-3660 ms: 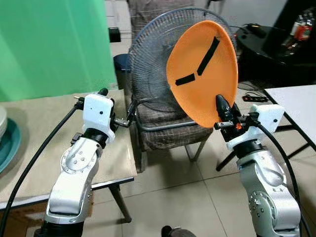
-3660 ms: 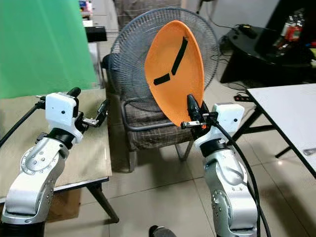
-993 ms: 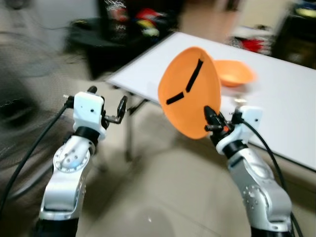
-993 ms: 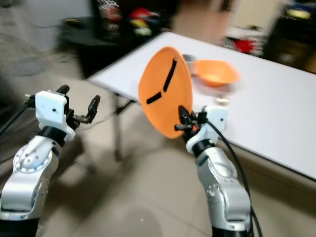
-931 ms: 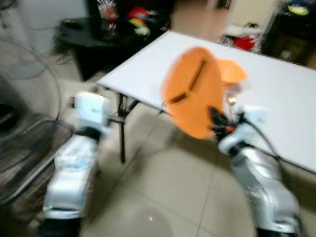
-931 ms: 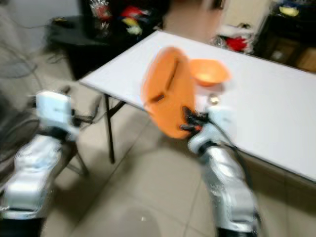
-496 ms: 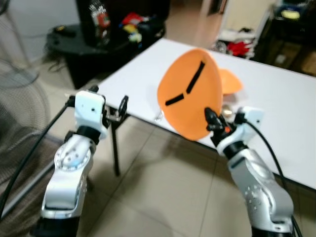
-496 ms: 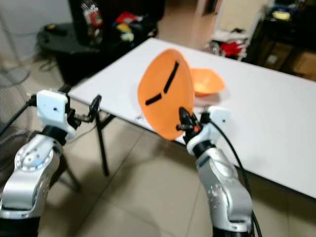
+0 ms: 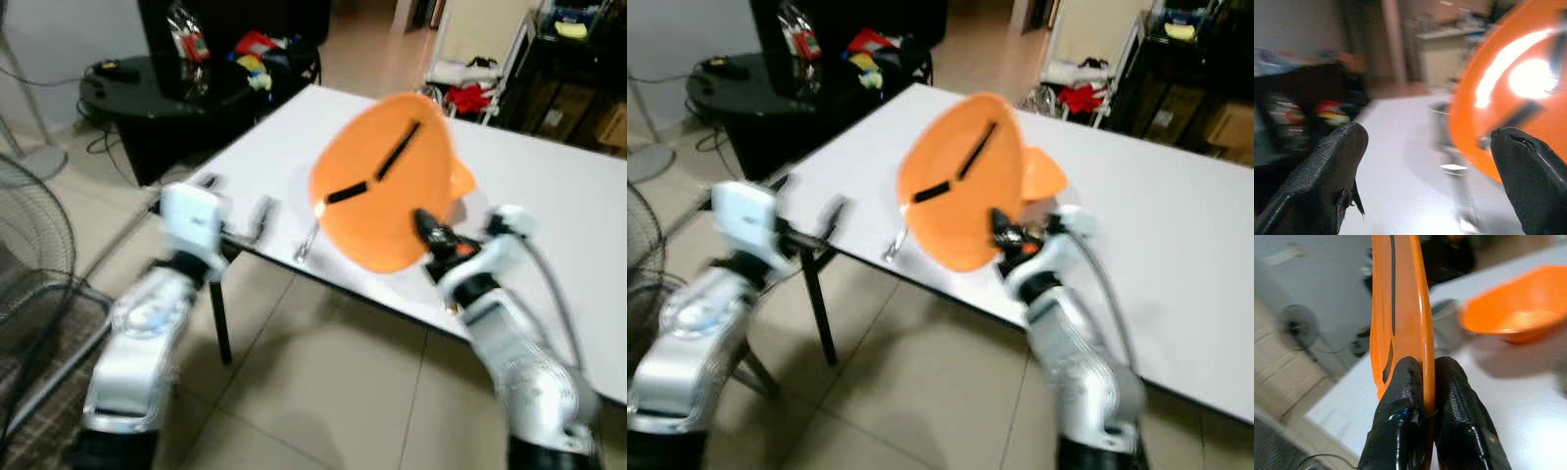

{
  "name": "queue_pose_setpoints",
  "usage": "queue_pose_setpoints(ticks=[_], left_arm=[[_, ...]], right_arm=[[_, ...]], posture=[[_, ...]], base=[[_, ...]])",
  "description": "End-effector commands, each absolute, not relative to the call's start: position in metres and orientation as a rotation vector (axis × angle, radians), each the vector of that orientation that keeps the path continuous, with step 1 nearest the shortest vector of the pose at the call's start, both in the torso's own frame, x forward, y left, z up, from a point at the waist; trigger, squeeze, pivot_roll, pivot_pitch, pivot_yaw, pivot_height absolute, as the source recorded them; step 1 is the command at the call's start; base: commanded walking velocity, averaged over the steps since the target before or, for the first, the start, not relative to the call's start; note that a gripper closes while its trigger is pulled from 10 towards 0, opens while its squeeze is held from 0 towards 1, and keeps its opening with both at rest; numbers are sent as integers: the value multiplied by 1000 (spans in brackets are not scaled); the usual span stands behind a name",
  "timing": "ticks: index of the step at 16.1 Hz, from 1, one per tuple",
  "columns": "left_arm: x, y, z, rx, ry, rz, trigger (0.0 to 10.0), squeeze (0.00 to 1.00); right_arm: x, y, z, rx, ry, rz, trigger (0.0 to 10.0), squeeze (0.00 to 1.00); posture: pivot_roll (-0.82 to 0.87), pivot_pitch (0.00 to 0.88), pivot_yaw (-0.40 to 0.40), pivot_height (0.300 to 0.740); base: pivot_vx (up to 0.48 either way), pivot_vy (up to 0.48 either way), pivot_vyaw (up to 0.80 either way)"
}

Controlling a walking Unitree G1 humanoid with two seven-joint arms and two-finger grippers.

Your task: Setting the table

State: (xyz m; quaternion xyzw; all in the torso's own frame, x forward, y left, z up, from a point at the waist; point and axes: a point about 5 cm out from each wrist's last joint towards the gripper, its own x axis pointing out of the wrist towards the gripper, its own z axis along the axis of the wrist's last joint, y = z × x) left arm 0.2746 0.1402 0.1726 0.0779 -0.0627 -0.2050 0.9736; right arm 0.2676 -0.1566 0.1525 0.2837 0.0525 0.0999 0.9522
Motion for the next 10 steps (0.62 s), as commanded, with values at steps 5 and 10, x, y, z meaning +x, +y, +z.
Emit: queue_pose_setpoints(ticks=[5,10], left_arm=[[264,134,166,195,-62,-623,10000,0],[260,130,173,197,-65,-735,10000,0]], right_arm=[[274,-164,131,858,305,119,10000,0],[292,-174,113,1031,441,14,10000,0]], posture=[[44,0,-33,740],[50,0,-25,740]], base=[[0,0,0],[0,0,0]])
